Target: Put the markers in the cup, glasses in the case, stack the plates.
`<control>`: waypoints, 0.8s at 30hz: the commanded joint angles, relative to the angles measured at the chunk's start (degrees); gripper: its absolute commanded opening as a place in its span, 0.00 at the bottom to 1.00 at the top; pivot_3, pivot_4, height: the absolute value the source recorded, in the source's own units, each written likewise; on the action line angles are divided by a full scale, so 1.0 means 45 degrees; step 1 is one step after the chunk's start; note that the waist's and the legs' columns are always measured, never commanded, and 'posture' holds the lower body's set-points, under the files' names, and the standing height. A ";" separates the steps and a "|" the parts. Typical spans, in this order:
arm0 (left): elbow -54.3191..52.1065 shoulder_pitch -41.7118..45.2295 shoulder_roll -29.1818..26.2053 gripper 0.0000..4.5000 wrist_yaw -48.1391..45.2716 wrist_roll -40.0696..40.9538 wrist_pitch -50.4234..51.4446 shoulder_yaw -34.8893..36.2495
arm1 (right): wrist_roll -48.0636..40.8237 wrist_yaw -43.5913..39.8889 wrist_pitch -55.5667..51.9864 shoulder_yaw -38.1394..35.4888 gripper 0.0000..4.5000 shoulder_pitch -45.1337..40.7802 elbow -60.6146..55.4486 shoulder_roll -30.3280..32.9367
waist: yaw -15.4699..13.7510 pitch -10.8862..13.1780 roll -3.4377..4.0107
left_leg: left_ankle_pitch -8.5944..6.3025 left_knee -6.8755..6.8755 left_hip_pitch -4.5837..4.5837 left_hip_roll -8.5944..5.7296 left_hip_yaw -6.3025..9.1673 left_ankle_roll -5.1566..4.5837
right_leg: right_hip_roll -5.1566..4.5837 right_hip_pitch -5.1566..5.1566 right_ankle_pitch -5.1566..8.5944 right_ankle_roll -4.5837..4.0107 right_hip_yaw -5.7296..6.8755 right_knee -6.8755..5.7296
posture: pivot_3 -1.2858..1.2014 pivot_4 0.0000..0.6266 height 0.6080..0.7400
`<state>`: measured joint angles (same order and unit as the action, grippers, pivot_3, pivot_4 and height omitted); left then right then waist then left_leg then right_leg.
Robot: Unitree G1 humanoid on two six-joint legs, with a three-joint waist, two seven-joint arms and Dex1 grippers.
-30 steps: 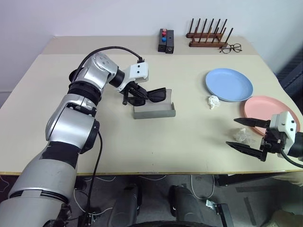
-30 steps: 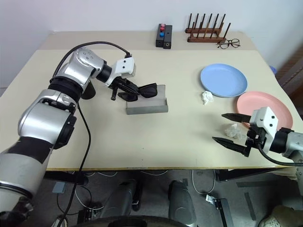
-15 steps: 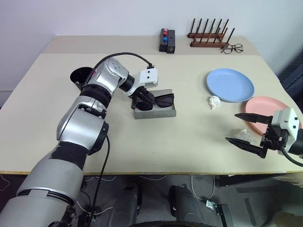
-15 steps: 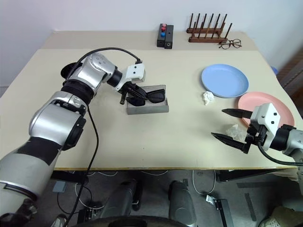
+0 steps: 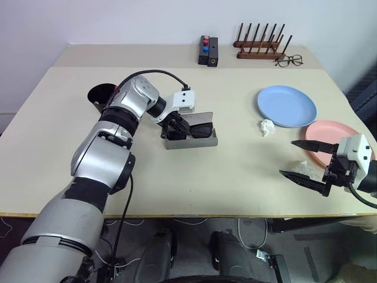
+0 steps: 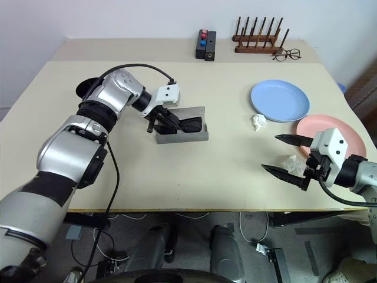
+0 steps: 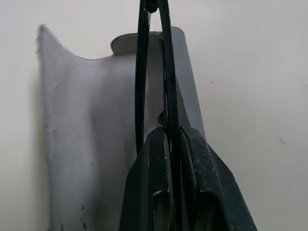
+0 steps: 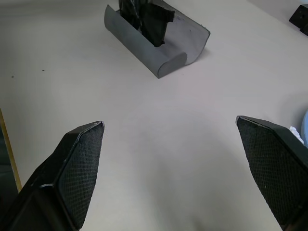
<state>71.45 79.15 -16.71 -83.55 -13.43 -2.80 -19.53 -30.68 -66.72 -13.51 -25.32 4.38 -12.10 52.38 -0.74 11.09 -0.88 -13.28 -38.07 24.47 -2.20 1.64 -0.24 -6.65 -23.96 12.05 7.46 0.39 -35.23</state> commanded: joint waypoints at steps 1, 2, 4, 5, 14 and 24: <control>-0.0405 0.0068 -0.0065 0.50 -0.0302 -0.0065 -0.0013 0.0044 | -0.0184 0.0062 0.0081 -0.0051 1.00 -0.0204 -0.0268 -0.0068 | -0.0001 0.0000 0.0000 | 0.0000 0.0000 0.0000 0.0000 0.0000 0.0000 | 0.0000 0.0000 0.0000 0.0000 0.0000 0.0000 | 0.52 0.24 1.00; -0.0430 0.0053 -0.0068 0.62 -0.0176 -0.0082 -0.0037 0.0059 | -0.0174 0.0072 0.0082 -0.0024 1.00 -0.0233 -0.0256 -0.0067 | 0.0000 0.0000 0.0000 | 0.0000 0.0000 0.0000 0.0000 0.0000 0.0000 | 0.0000 0.0000 0.0000 0.0000 0.0000 0.0000 | 0.52 0.24 1.00; -0.0470 0.0032 -0.0061 0.85 0.0086 -0.0045 -0.0116 0.0150 | -0.0171 0.0084 0.0071 0.0018 1.00 -0.0287 -0.0237 -0.0062 | 0.0000 0.0000 0.0000 | 0.0000 0.0000 0.0000 0.0002 0.0001 0.0000 | 0.0000 0.0000 0.0000 0.0000 0.0000 0.0000 | 0.52 0.24 1.00; -0.0513 0.0025 -0.0076 0.95 0.0191 -0.0018 -0.0247 0.0194 | -0.0157 0.0081 0.0085 0.0036 1.00 -0.0307 -0.0212 -0.0055 | -0.0002 0.0000 0.0000 | 0.0000 0.0000 0.0000 0.0002 0.0001 0.0000 | 0.0000 0.0000 0.0000 0.0000 0.0000 0.0000 | 0.52 0.24 1.00; -0.0437 0.0919 -0.0044 0.84 0.2246 0.0848 0.0538 0.1539 | 0.0044 0.0230 0.0196 0.0450 1.00 -0.0835 0.0121 -0.0065 | 0.0000 0.0001 -0.0001 | 0.0000 0.0000 0.0001 0.0001 0.0005 0.0000 | 0.0000 -0.0001 -0.0002 0.0004 0.0000 -0.0003 | 0.52 0.24 1.00; -0.0207 0.1210 0.0047 0.02 0.6361 0.0148 0.1263 0.1701 | 0.0197 0.0311 0.0418 0.1182 1.00 -0.1819 0.0659 -0.0208 | 0.0005 0.0001 -0.0002 | 0.0000 -0.0002 -0.0001 -0.0010 0.0004 0.0000 | 0.0000 -0.0001 -0.0016 0.0033 0.0000 -0.0005 | 0.52 0.24 1.00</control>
<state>71.15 83.49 -16.69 -58.44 -11.36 3.03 -11.60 -29.64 -65.57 -12.56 -19.57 -2.78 -8.78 52.03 -0.72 11.09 -0.89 -13.27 -38.08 24.46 -2.24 1.66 -0.24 -6.64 -23.97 11.96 7.63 0.39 -35.25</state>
